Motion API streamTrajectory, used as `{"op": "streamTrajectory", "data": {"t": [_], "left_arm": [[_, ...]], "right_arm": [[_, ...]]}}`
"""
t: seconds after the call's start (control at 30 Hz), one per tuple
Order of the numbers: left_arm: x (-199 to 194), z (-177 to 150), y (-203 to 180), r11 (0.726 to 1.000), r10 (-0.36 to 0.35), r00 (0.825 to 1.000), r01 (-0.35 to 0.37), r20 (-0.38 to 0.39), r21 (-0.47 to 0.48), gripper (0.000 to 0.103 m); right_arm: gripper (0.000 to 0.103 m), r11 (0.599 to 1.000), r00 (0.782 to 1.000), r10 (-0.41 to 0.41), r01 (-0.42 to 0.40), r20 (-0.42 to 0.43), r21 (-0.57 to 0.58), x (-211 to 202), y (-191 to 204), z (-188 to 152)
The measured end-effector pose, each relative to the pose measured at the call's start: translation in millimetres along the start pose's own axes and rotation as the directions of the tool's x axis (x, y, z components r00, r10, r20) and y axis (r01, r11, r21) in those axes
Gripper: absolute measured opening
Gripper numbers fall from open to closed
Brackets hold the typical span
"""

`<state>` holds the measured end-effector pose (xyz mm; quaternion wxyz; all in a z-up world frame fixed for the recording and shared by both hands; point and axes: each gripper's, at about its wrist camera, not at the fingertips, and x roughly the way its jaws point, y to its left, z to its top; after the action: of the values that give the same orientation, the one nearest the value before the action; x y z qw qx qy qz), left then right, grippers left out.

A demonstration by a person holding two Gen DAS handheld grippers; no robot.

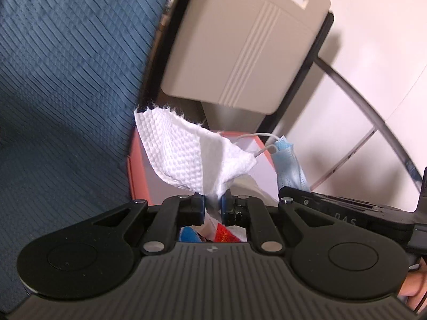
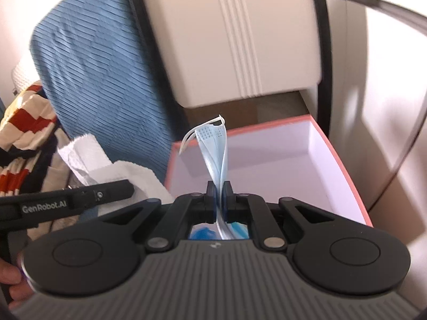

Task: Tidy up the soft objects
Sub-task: 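Carry the tissue in the left tool and mask in the right tool over the pink box, then lower both held items into the pink box and open both tools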

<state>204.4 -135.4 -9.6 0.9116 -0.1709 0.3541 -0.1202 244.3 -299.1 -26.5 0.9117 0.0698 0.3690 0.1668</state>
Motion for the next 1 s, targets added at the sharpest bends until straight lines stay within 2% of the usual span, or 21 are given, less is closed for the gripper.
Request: {"op": "streamTrajectory", "data": {"t": [0.27, 0.5, 0.63, 0.9, 0.93, 1.0], "left_arm": [[48, -15, -8, 0.999, 0.04, 0.995, -0.039, -0.088, 0.024, 0.013], [82, -30, -6, 0.998, 0.053, 0.988, -0.048, -0.145, 0.034, 0.013], [91, -30, -12, 0.996, 0.066, 0.985, -0.056, -0.157, 0.067, 0.013], [98, -36, -23, 0.998, 0.046, 0.984, -0.037, -0.173, 0.055, 0.013], [98, -37, -24, 0.997, 0.049, 0.984, -0.04, -0.171, 0.059, 0.015], [95, -37, -27, 0.997, 0.055, 0.985, -0.044, -0.165, 0.069, 0.04]], "right_arm": [[0.009, 0.999, 0.996, -0.008, 0.012, -0.091, 0.037, 44, -37, -26], [0.009, 0.998, 0.992, -0.048, 0.052, -0.118, 0.027, 69, -58, -34], [0.01, 0.998, 0.99, -0.054, 0.057, -0.128, 0.022, 78, -64, -38], [0.011, 0.998, 0.99, -0.051, 0.056, -0.135, 0.037, 78, -72, -44], [0.011, 0.998, 0.989, -0.057, 0.061, -0.134, 0.032, 77, -72, -44], [0.014, 0.997, 0.989, -0.066, 0.072, -0.132, 0.039, 74, -73, -44]]}}
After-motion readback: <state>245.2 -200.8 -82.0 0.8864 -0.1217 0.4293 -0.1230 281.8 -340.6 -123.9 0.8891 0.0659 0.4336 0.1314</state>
